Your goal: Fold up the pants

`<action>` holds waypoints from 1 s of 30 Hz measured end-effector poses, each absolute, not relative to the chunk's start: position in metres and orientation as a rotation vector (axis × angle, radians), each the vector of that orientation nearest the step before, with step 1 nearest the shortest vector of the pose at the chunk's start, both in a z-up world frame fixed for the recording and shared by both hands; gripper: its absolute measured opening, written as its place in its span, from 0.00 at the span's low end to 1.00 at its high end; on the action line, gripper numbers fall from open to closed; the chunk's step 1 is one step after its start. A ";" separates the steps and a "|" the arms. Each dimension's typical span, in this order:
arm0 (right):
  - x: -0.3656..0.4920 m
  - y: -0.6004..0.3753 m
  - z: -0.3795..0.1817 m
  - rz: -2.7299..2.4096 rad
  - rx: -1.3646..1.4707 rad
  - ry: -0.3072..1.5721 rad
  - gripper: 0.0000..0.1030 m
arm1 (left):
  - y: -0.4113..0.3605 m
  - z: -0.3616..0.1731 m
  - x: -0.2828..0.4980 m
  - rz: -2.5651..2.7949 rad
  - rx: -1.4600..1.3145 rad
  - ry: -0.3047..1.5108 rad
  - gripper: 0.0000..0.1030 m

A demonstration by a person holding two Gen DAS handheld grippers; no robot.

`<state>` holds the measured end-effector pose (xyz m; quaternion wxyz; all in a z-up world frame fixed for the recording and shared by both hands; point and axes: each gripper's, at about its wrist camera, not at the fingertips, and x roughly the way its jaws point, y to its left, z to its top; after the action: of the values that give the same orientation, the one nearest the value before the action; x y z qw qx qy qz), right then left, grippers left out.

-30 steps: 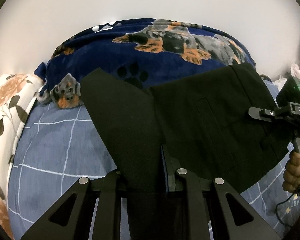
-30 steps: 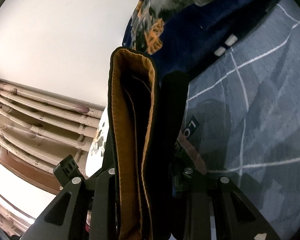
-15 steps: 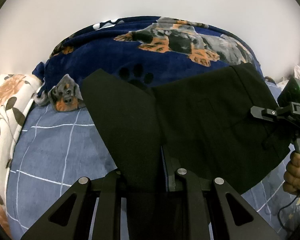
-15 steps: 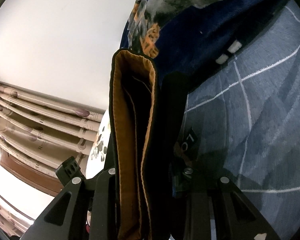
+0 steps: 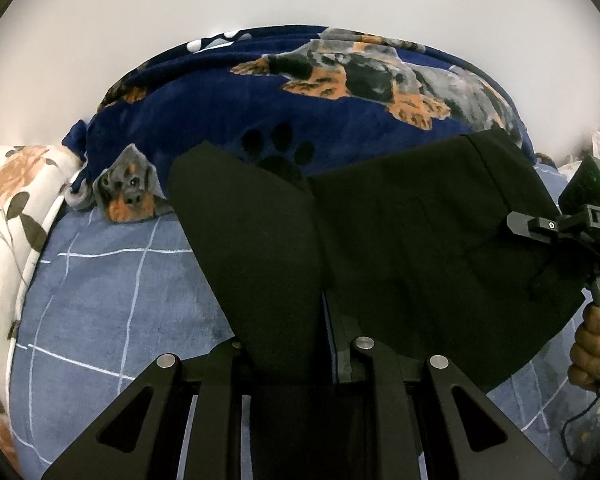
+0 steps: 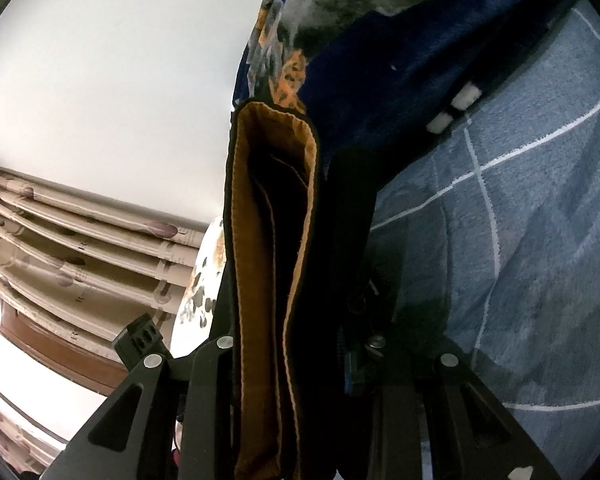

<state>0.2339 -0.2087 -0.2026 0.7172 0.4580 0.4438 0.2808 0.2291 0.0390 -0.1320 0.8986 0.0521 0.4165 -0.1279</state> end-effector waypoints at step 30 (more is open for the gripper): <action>0.232 -0.212 -0.205 0.539 1.008 1.002 0.26 | 0.050 -0.157 0.240 -0.239 0.087 0.887 0.22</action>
<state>0.2318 -0.2120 -0.2052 0.7249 0.4567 0.4541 0.2443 0.2403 0.0499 -0.1569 0.8954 0.0422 0.4280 -0.1152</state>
